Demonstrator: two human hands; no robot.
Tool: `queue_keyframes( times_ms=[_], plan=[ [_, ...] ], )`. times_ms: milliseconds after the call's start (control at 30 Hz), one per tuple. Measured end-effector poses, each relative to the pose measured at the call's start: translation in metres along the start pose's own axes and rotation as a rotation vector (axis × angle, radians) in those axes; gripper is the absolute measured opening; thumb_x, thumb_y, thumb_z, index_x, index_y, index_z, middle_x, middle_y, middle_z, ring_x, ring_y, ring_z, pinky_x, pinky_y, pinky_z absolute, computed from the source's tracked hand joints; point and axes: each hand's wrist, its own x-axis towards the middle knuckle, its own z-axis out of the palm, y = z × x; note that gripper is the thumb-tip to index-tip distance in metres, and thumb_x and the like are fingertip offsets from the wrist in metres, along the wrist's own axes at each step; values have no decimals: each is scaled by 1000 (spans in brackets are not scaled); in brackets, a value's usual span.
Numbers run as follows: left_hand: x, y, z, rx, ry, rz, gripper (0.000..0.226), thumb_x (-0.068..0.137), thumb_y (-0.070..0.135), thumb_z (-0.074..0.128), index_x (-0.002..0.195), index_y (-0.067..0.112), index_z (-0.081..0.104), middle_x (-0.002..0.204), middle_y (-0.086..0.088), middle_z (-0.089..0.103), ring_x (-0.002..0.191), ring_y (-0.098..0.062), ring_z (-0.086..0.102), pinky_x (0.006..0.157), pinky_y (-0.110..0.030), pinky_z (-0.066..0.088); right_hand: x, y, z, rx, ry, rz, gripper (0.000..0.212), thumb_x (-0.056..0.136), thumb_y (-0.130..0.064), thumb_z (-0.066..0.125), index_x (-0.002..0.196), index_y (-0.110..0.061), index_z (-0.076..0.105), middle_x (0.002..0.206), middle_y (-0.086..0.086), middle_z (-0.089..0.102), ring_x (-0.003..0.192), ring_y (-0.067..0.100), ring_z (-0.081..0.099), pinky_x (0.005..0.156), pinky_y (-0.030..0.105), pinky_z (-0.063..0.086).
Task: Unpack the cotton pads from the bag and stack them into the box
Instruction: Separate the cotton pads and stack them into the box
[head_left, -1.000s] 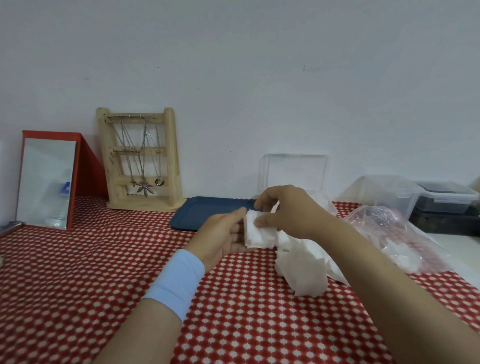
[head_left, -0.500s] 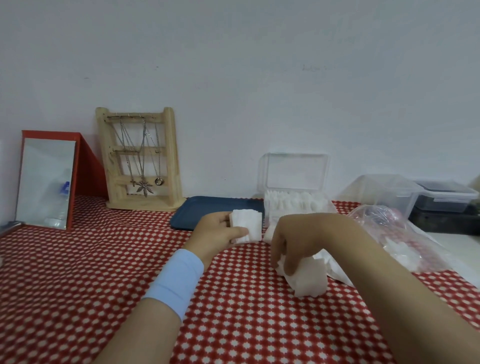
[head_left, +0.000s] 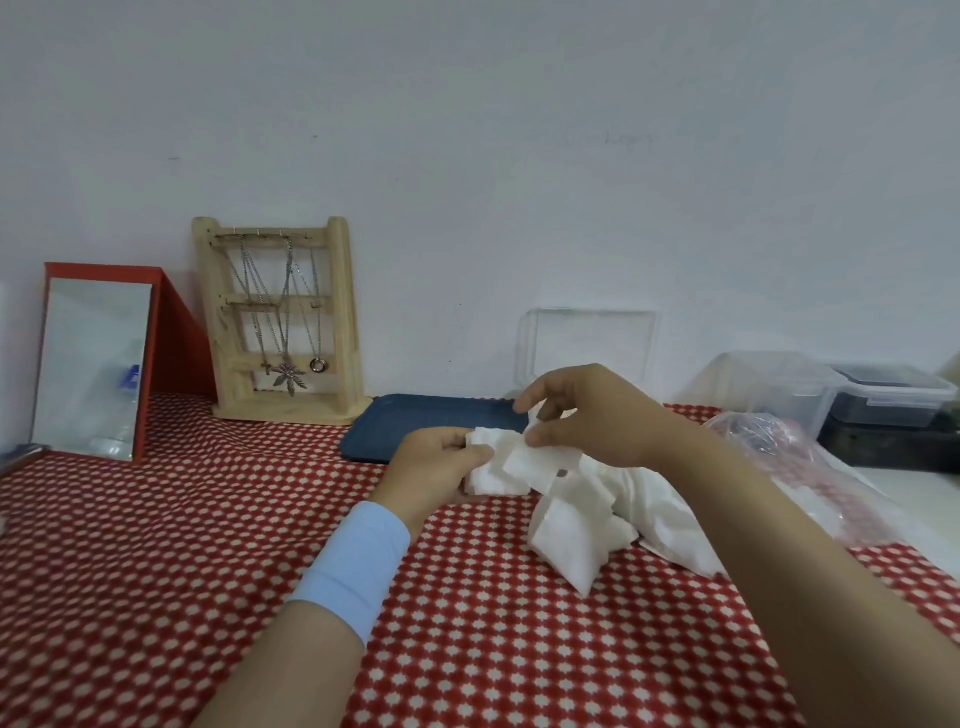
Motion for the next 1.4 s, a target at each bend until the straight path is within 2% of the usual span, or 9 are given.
queue_keyframes(
  times_ms=[200, 400, 500, 633, 800, 1067, 1167, 1300, 1400],
  plan=[
    [-6, 3, 6, -53, -97, -20, 17, 98, 16, 66, 110, 10, 76, 105, -9, 79, 98, -23, 76, 81, -37, 64, -1, -3, 3, 41, -54, -56, 31, 90, -11, 74, 117, -26, 72, 93, -14, 65, 81, -7, 62, 80, 10, 48],
    [-9, 11, 5, -332, -207, -97, 29, 99, 26, 63, 118, 5, 69, 111, -17, 76, 103, -31, 75, 79, -39, 63, 0, -2, 11, 87, 4, -40, 37, 84, -12, 81, 119, -23, 72, 92, -5, 72, 82, 6, 69, 83, 17, 55],
    [-13, 10, 3, -238, -295, -6, 27, 95, 10, 68, 121, 7, 69, 113, -11, 77, 105, -25, 74, 83, -32, 62, 0, -6, 13, 70, 15, -36, 44, 85, -19, 81, 126, -24, 68, 95, -9, 72, 87, 3, 68, 86, 19, 54],
    [-11, 9, 0, -264, -251, -10, 32, 92, 0, 69, 124, 5, 67, 113, -11, 77, 105, -25, 75, 87, -34, 61, -1, -9, 7, 71, 57, 139, 48, 84, -37, 79, 126, -25, 60, 100, -8, 72, 77, 6, 72, 69, 20, 49],
    [-10, 10, -2, -365, -221, -62, 29, 92, 1, 68, 121, 4, 67, 112, -14, 77, 101, -28, 76, 77, -31, 63, -6, -5, -3, 179, -40, 125, 64, 73, -10, 88, 125, -33, 60, 106, -1, 68, 68, 7, 68, 61, 21, 51],
    [-10, 10, -1, -358, -260, -64, 26, 93, 1, 67, 118, 7, 68, 112, -12, 77, 103, -27, 75, 82, -33, 63, -2, -4, 0, 191, 146, 37, 8, 90, -12, 74, 87, -17, 80, 79, -18, 72, 57, -4, 62, 52, 7, 43],
    [-9, 8, -2, -331, -238, -57, 24, 91, -2, 68, 113, 8, 69, 110, -12, 77, 102, -27, 75, 82, -34, 63, -1, 0, -3, 256, 226, 60, 7, 90, -21, 75, 86, -18, 79, 99, -18, 74, 86, -6, 67, 70, 7, 44],
    [-7, 5, 1, -251, -176, -46, 21, 90, -2, 70, 105, 13, 72, 106, -7, 79, 98, -23, 76, 78, -32, 62, -5, -9, -8, 406, 188, 28, 15, 95, -19, 68, 84, -13, 75, 81, -4, 77, 76, 11, 72, 67, 23, 49],
    [-6, 5, 3, -264, -183, -57, 15, 95, 6, 67, 109, 9, 71, 107, -10, 78, 100, -25, 76, 81, -35, 63, -8, -13, -6, 341, 110, 20, 19, 96, -17, 67, 78, -12, 71, 63, -3, 68, 55, 12, 60, 53, 20, 43]
  ],
)
